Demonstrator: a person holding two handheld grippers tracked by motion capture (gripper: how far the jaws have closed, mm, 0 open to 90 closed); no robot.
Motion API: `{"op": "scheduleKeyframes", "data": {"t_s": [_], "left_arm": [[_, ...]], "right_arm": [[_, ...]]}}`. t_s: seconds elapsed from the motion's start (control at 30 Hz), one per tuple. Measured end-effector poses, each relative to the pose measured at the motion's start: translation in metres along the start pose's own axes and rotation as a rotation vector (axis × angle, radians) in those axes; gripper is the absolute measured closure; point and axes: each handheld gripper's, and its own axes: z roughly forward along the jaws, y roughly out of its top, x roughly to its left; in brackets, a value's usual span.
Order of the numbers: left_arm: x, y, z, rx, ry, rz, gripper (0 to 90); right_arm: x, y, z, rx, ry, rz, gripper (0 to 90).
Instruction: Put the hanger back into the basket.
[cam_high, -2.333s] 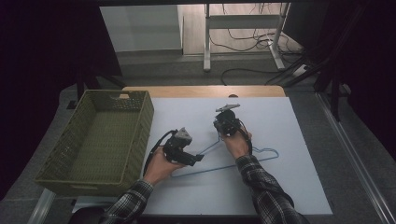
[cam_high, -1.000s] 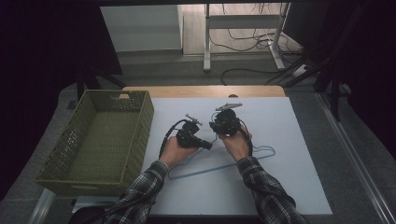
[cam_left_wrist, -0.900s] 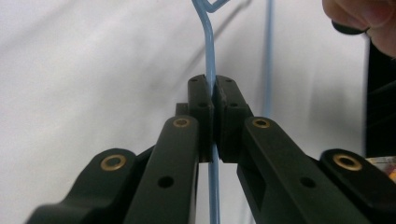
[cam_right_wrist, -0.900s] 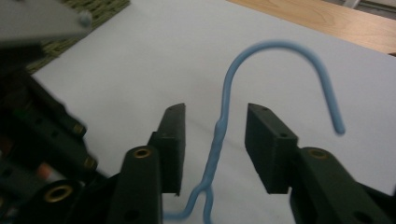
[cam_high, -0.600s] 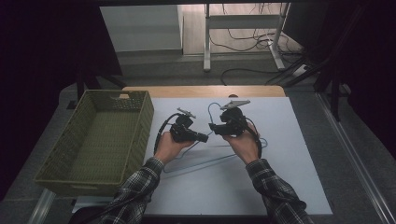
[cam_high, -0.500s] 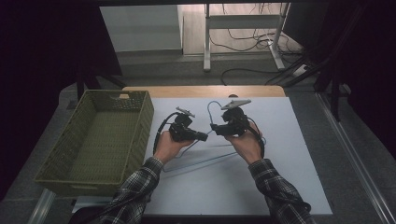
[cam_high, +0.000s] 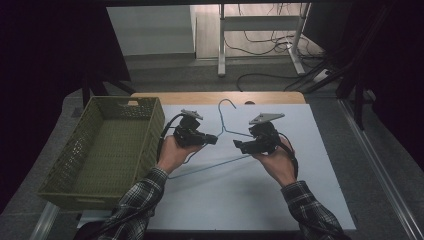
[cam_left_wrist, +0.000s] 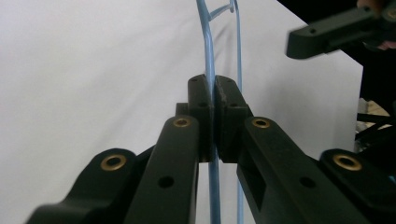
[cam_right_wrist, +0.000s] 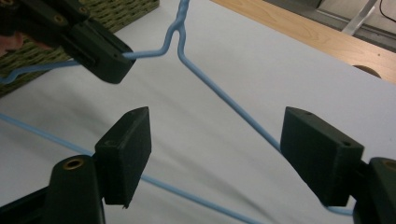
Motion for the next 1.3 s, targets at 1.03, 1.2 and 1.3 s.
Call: {"op": "scheduleKeyframes", "data": {"t_s": [1.03, 1.2, 1.3], "left_arm": [[-0.026, -0.005, -0.108, -0.098, 0.203, 0.091, 87.5], [-0.022, -0.012, -0.132, -0.117, 0.24, 0.081, 87.5], [-0.019, -0.019, -0.145, -0.129, 0.264, 0.069, 87.5]], "right_arm": [[0.013, -0.046, -0.05, -0.027, 0.063, 0.02, 9.3], [0.013, -0.052, -0.055, -0.026, 0.066, 0.029, 8.5], [0.014, -0.057, -0.059, -0.026, 0.068, 0.037, 7.1]]}}
